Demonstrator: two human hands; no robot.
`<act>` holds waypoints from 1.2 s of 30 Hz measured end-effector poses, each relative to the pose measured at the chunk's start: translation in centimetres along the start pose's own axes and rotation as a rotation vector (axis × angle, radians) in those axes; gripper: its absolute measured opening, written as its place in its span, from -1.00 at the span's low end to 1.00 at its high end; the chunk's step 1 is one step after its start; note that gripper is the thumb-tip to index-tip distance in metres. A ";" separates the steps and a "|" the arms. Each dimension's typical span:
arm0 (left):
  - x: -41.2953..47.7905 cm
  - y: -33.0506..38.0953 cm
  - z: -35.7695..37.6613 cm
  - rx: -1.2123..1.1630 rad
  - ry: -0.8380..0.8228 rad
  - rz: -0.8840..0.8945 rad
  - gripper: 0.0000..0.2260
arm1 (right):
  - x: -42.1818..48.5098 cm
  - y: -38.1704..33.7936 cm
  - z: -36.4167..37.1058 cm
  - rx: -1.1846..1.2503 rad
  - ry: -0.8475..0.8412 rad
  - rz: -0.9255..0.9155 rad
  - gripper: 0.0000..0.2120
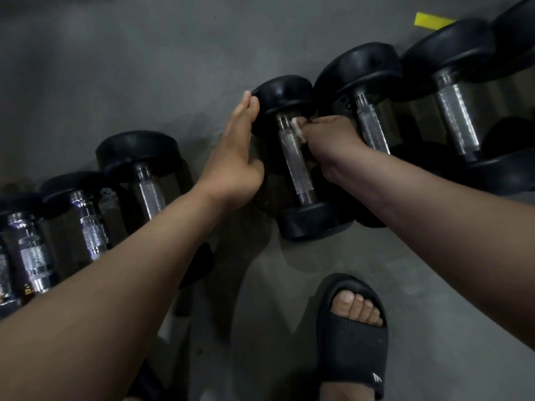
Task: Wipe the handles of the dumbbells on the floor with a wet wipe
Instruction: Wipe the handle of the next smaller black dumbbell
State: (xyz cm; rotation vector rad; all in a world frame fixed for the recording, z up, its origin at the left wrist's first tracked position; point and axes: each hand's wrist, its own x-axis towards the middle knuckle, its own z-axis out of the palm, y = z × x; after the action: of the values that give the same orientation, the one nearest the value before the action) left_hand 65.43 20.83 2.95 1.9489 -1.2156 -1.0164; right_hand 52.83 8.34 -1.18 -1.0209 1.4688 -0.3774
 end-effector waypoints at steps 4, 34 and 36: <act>0.0 0.0 -0.1 -0.001 0.006 -0.002 -0.18 | 0.5 -0.7 0.2 0.168 -0.249 0.217 -0.89; -7.1 3.3 10.1 -0.301 0.302 -0.461 -0.93 | -5.0 -2.5 -4.9 -0.873 -0.286 -0.273 -0.73; -7.1 3.0 10.4 -0.315 0.322 -0.444 -0.93 | -5.5 -2.9 -5.3 -1.058 -0.331 -0.254 -0.70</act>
State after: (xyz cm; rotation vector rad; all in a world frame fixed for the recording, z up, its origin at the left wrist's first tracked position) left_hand 53.28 25.07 2.12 2.0630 -0.4238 -0.9822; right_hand 48.25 9.20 5.57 -1.9998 1.2021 0.4534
